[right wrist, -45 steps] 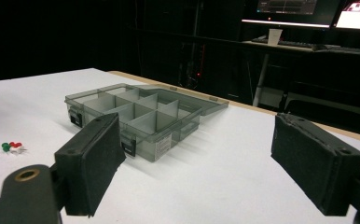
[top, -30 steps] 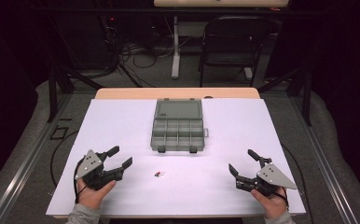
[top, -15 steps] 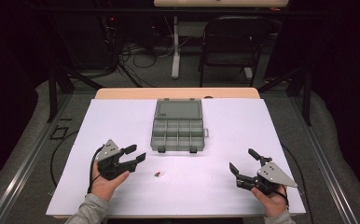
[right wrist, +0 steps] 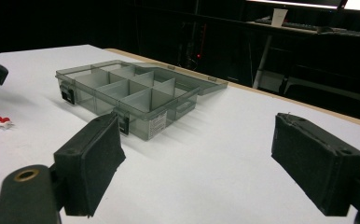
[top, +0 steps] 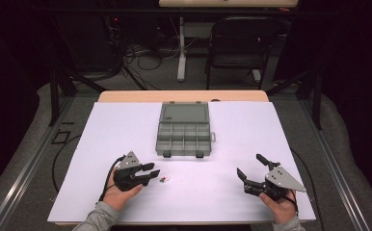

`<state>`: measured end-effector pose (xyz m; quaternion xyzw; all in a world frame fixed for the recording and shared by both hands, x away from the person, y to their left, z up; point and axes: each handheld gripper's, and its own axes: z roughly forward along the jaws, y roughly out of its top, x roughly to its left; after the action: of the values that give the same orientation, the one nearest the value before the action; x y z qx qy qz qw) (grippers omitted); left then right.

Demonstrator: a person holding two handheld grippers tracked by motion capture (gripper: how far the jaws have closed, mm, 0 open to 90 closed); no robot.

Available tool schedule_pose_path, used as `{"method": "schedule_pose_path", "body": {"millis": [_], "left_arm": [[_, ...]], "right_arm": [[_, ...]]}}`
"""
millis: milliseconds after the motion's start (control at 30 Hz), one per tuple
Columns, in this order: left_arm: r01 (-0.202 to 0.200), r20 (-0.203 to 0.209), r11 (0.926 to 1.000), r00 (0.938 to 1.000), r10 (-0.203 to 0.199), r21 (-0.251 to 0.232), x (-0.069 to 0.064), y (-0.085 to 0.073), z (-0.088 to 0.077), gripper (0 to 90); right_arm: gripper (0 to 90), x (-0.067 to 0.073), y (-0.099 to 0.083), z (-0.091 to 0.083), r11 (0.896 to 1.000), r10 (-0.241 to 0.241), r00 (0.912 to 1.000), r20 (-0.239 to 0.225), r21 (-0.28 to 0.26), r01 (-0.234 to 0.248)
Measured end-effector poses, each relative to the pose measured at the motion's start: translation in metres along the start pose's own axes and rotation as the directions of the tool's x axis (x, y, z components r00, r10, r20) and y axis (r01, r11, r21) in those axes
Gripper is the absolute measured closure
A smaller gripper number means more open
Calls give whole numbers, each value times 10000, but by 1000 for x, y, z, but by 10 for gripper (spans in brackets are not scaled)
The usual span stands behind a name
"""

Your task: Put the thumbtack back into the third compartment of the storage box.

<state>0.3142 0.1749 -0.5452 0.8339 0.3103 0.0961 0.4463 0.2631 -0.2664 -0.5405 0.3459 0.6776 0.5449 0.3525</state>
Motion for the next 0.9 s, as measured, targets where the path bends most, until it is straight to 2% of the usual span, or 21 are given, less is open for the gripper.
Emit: {"method": "schedule_pose_path", "body": {"millis": [33,167,533,567,900], "left_arm": [[-5,-22,9999,10000,6,142,-1,-1,3,645],[-175,329,9987,9993,159,480,-3,-2,10,667],[-114,633,9966,9980,63,815,-3,-7,18,716],[-6,739,9967,9973,-54,811,-3,-8,19,732],[-52,905,9957,9959,-32,921,-5,-9,22,744]], "right_arm": [[154,0,0,0,10000,-9,10000,-7,13,9],[154,-1,-1,1,10000,4,10000,-28,95,-4],[154,-2,-2,1,9998,48,10000,-83,187,-46],[154,-2,-2,1,9998,40,9999,-92,192,-38],[153,-2,-2,1,9998,45,9999,-99,217,-43]]}}
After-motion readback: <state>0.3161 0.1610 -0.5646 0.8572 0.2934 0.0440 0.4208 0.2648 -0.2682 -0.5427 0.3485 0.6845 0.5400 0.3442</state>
